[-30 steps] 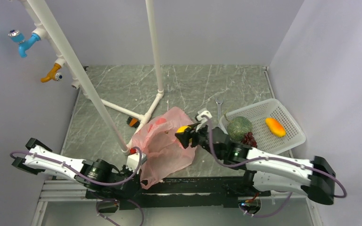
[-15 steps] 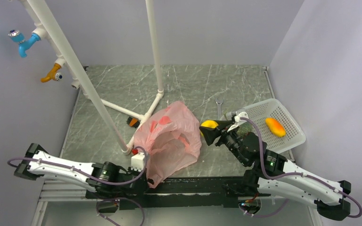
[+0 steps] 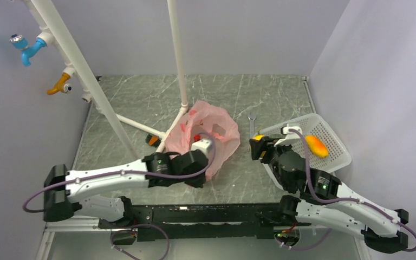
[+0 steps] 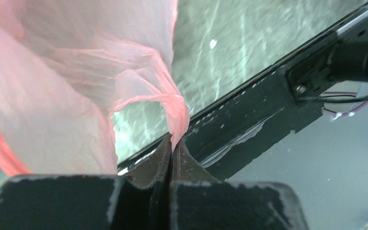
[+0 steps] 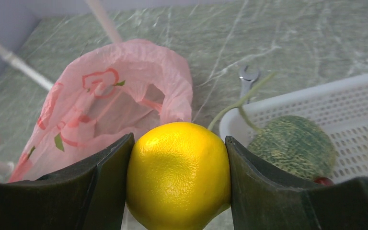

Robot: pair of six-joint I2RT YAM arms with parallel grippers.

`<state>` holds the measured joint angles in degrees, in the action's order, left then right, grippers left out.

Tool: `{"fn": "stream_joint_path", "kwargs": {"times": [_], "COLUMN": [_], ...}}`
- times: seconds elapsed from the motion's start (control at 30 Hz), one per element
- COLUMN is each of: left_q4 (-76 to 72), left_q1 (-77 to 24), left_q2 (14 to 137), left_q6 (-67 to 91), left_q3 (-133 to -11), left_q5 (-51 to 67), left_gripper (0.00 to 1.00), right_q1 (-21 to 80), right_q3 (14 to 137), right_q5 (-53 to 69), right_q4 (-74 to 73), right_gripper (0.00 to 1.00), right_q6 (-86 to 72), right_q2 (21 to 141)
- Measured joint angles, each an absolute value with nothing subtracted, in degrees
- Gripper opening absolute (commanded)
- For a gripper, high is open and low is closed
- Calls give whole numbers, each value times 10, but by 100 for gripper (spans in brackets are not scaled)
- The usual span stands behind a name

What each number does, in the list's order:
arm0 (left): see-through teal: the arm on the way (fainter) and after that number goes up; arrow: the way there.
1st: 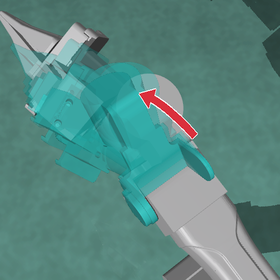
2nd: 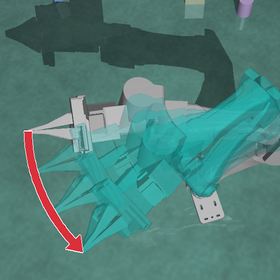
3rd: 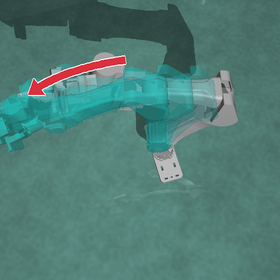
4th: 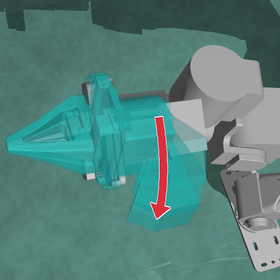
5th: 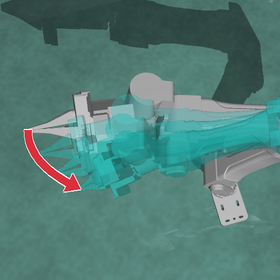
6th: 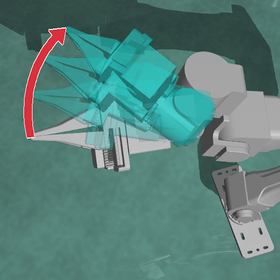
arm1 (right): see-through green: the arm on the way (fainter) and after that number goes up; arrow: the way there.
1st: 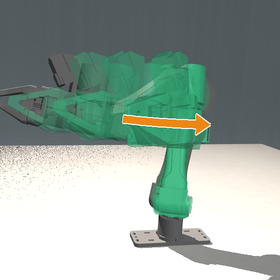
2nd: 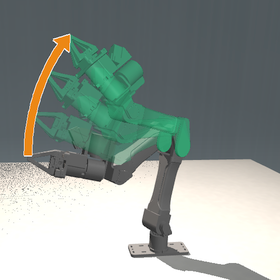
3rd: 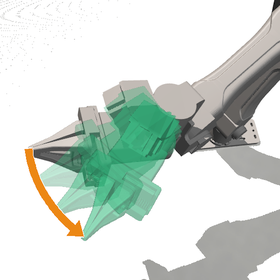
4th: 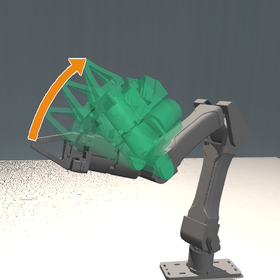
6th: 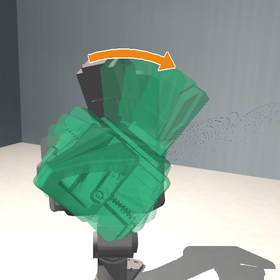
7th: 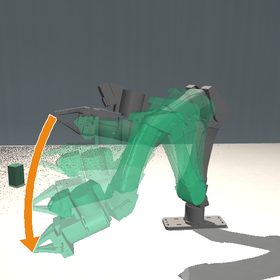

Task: Take the fake fruits out of the plastic bag
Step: Adjust the plastic bag at the center of the board.

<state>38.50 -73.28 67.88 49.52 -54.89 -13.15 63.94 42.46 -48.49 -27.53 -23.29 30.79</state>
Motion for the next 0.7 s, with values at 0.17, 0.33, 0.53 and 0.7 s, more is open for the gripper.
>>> {"fn": "stream_joint_path", "kwargs": {"times": [0.17,0.33,0.53,0.7], "left_q4": [364,361,330,311], "left_q1": [-695,-690,-690,-690], "left_q2": [780,801,697,583], "left_q6": [418,380,376,387], "left_q3": [-632,-652,-622,-608], "left_q5": [-84,-55,-27,-24], "left_gripper": [51,98,99,99], "right_q1": [639,639,639,638], "right_q3": [464,471,486,495], "right_q5": [-538,-563,-594,-617], "right_q4": [-336,-386,-442,-476], "right_gripper": [11,15,20,21], "right_q6": [-279,-307,-343,-376], "right_q2": [289,267,295,354]}}
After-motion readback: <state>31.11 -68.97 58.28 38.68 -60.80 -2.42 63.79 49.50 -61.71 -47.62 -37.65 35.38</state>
